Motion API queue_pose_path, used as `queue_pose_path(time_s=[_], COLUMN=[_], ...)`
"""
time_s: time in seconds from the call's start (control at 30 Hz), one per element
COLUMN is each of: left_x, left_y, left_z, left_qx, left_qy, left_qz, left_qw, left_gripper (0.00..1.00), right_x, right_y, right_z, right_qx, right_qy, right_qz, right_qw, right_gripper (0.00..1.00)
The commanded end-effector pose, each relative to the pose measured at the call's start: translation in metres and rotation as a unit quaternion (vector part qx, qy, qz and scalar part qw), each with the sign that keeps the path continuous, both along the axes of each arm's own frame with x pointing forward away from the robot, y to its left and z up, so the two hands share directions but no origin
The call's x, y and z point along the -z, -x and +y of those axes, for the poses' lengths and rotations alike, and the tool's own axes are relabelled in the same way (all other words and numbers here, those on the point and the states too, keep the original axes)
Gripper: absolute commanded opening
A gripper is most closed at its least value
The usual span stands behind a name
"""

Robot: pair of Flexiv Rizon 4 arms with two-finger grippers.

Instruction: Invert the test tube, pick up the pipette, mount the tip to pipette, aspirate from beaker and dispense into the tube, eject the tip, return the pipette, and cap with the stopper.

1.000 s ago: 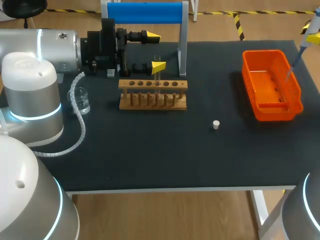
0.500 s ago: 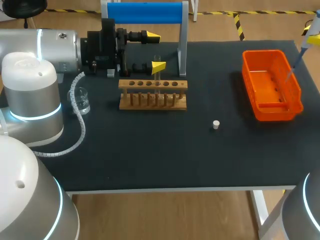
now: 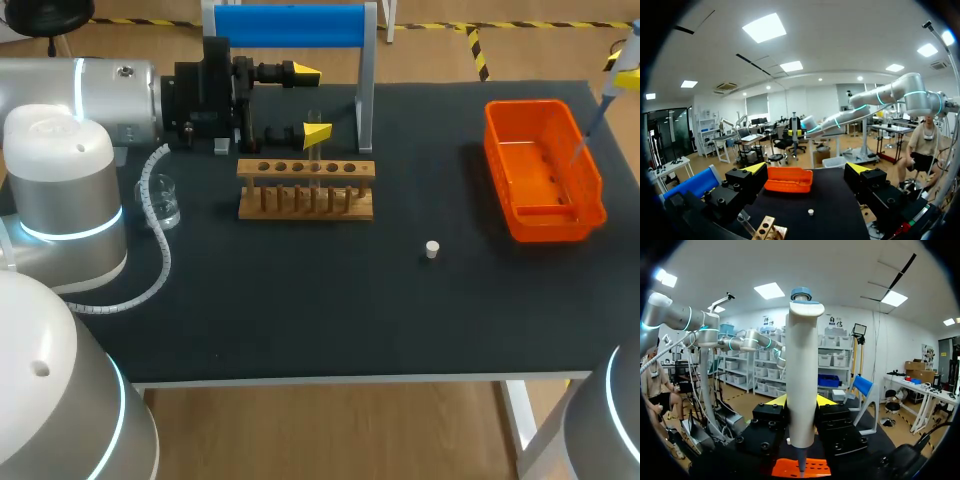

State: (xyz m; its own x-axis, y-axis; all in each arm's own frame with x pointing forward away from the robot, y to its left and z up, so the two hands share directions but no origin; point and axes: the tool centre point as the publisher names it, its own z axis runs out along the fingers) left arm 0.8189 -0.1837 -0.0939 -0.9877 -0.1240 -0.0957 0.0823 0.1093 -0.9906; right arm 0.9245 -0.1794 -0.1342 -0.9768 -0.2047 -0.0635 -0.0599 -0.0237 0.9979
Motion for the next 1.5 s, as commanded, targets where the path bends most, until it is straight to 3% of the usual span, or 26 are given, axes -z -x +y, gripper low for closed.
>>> queue_pose_path(time_s=[0.03, 0.37, 0.8, 1.33, 1.5], left_x=[-0.006, -0.032, -0.046, -0.054, -0.054], left_y=[-0.005, -0.027, -0.031, -0.04, -0.041], left_z=[-0.018, -0.121, -0.239, -0.321, -0.324], left_qx=[-0.003, -0.006, -0.009, 0.0, -0.001], left_qy=[0.008, -0.009, -0.04, -0.03, -0.034], left_qz=[-0.007, 0.0, 0.013, 0.018, 0.019], left_qw=[1.0, 1.0, 0.999, 0.999, 0.999], left_gripper=[1.0, 1.0, 1.0, 1.0, 1.0], right_x=[-0.001, -0.001, -0.001, -0.001, -0.001], right_y=[0.001, 0.001, 0.001, 0.001, 0.001], right_z=[0.0, 0.0, 0.0, 0.0, 0.0], right_qx=[0.001, 0.001, 0.001, 0.001, 0.001], right_qy=[0.002, 0.002, 0.002, 0.002, 0.002], right_qz=[-0.001, -0.001, -0.001, -0.001, -0.001], right_qw=[1.0, 1.0, 1.0, 1.0, 1.0], right_gripper=[0.0, 0.0, 0.0, 0.0, 0.0])
